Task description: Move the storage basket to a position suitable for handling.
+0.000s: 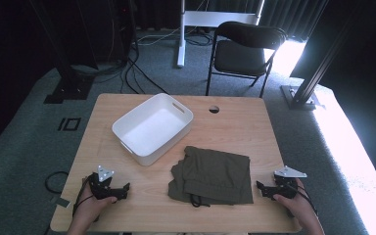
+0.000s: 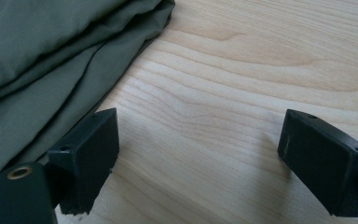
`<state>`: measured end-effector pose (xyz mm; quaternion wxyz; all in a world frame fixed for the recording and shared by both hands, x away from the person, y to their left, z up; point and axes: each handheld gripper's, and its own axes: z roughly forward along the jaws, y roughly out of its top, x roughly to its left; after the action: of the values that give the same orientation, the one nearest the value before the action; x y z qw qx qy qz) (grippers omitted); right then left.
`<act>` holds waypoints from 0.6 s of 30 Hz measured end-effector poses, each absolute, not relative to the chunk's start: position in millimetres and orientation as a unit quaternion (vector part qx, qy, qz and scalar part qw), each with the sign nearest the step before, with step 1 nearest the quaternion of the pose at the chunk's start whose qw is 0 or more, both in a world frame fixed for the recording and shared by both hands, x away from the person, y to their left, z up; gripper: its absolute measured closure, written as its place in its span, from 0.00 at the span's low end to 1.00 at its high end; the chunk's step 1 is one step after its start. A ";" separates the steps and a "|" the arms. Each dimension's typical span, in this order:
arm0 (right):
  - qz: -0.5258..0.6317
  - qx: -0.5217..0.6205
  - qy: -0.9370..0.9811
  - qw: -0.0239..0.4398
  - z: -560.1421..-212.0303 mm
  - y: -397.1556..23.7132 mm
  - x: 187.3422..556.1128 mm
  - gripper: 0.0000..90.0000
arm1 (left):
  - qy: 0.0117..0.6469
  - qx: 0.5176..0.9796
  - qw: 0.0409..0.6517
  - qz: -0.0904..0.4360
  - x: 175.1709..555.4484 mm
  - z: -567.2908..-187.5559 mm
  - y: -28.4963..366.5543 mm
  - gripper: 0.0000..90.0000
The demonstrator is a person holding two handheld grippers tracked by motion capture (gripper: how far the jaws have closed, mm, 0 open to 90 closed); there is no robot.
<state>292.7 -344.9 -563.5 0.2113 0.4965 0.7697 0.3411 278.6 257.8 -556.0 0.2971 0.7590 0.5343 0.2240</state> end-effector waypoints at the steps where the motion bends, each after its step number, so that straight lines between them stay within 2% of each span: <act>1: 0.341 0.496 0.770 0.211 -563.5 -344.9 293.0 0.14 | 0.534 0.759 0.297 0.224 278.6 -556.0 257.8 0.01; 18: 0.342 0.516 0.753 0.223 -556.6 -344.3 309.7 0.14 | 0.528 0.764 0.305 0.210 283.3 -551.6 256.8 0.01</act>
<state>309.7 -344.3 -556.6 0.2234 0.5157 0.7529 0.3424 283.3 256.8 -551.6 0.3050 0.7641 0.5284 0.2097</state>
